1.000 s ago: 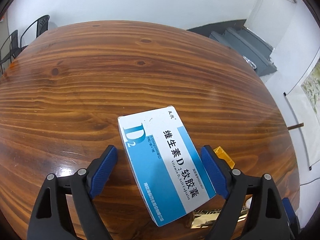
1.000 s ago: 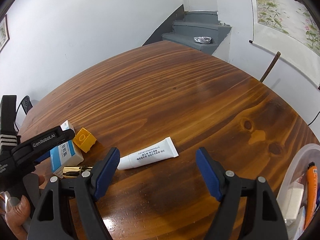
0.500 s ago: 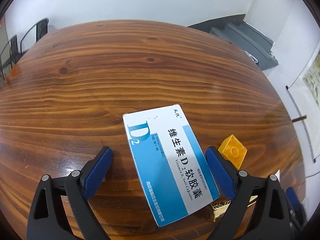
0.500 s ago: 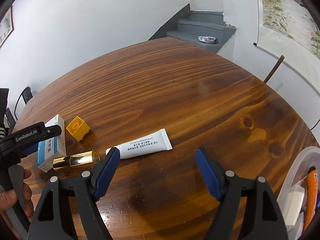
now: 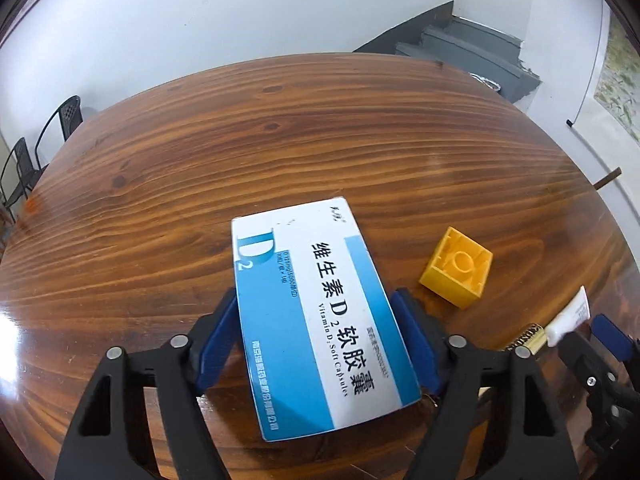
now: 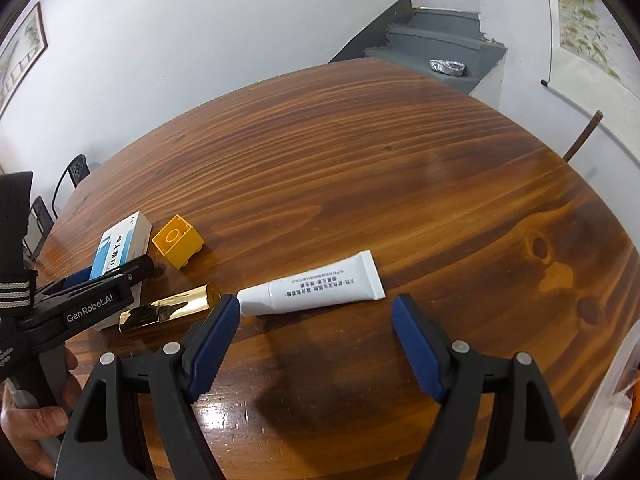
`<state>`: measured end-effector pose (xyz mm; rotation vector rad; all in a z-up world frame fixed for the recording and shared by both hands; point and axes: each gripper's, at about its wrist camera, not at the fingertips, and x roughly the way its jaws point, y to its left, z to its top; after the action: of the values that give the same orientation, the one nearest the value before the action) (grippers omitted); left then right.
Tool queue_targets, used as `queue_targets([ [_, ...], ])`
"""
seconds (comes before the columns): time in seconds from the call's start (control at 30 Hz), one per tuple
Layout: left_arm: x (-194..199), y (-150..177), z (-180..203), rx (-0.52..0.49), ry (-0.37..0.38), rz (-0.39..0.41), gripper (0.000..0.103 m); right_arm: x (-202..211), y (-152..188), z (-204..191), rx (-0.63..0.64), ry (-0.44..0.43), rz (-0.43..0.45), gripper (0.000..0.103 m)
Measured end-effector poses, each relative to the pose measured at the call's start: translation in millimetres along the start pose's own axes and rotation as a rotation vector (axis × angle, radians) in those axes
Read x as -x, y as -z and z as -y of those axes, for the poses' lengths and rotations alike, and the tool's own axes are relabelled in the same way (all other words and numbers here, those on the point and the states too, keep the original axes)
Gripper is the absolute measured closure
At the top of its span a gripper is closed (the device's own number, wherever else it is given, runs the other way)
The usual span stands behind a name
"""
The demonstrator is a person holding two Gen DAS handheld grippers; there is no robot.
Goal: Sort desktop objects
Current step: 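Grasp the blue-white vitamin box with the left tool while the right tool grasps the white tube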
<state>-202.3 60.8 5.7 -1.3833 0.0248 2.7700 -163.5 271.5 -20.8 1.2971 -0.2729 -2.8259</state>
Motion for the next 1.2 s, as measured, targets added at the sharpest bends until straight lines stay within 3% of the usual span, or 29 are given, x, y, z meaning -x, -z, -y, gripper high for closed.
queue_targets([
  [0.17,2,-3,0,0.012,0.042,-0.004,0.031,-7,-2,-9,0.054,0.018,-0.022,0.017],
  [0.43,11,-5,6,0.003,0.048,0.022,0.032,-12,-2,-19,0.126,0.077,-0.047,0.018],
  [0.5,15,-6,7,0.004,0.050,0.031,0.032,-11,0,-19,0.139,0.108,-0.047,0.025],
  [0.57,18,-7,7,0.002,0.057,0.041,0.032,-9,0,-17,0.134,0.124,-0.038,0.041],
  [0.63,21,-7,9,-0.006,0.059,0.045,0.032,-6,1,-13,0.121,0.133,-0.028,0.051],
  [0.83,20,-8,9,-0.008,0.070,0.041,0.032,5,3,1,0.054,0.091,-0.024,0.074],
  [1.07,29,-11,7,-0.003,0.080,0.062,0.032,11,4,14,-0.005,0.037,-0.047,0.078],
  [1.2,28,-11,9,-0.007,0.082,0.058,0.032,18,5,25,-0.032,0.081,-0.064,0.077],
])
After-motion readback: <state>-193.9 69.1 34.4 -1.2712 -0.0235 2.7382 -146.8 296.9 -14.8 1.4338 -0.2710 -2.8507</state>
